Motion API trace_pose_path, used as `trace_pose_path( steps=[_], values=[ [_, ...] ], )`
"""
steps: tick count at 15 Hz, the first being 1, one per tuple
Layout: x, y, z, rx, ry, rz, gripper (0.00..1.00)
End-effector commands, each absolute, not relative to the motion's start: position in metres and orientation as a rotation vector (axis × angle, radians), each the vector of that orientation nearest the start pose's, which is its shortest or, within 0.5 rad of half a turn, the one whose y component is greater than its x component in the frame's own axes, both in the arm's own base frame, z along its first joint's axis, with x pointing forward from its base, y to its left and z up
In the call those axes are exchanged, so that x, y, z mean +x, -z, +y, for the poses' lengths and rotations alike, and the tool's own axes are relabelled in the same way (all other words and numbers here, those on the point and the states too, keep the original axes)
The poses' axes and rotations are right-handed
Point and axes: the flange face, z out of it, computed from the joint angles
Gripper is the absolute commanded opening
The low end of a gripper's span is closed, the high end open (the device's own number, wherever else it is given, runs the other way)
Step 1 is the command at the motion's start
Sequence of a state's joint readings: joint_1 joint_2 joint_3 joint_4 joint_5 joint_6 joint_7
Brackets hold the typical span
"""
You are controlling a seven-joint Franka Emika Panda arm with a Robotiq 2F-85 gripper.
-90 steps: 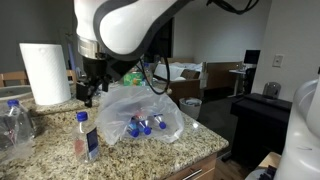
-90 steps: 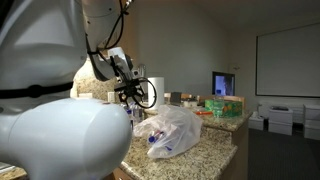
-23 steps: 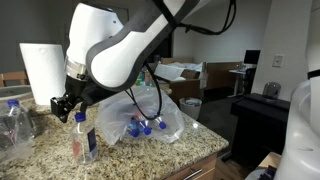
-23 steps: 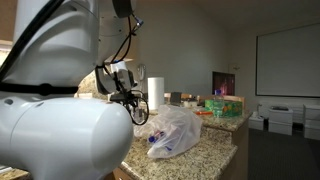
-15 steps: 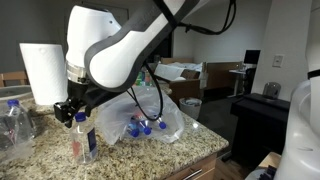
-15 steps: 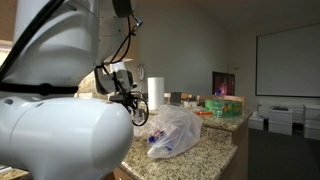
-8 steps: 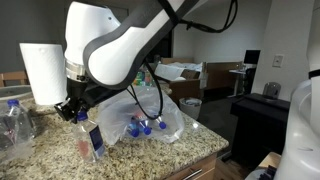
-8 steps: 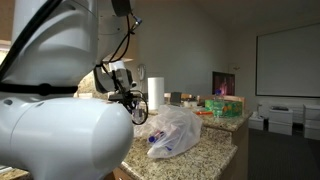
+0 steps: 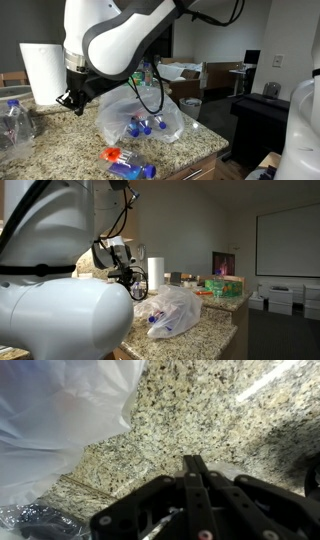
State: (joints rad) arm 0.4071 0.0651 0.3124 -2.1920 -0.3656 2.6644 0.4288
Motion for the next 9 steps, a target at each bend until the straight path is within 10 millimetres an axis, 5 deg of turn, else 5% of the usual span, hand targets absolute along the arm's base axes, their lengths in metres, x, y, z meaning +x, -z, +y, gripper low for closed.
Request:
trace_pose_path(
  steps=[1,9],
  values=[
    [0.4177,-0.4089,0.3704,-2.913,0.726,-0.833,0.30],
    [0.4152,-0.4015,0.3704,-2.914,0.711,-0.804,0.75]
  ],
)
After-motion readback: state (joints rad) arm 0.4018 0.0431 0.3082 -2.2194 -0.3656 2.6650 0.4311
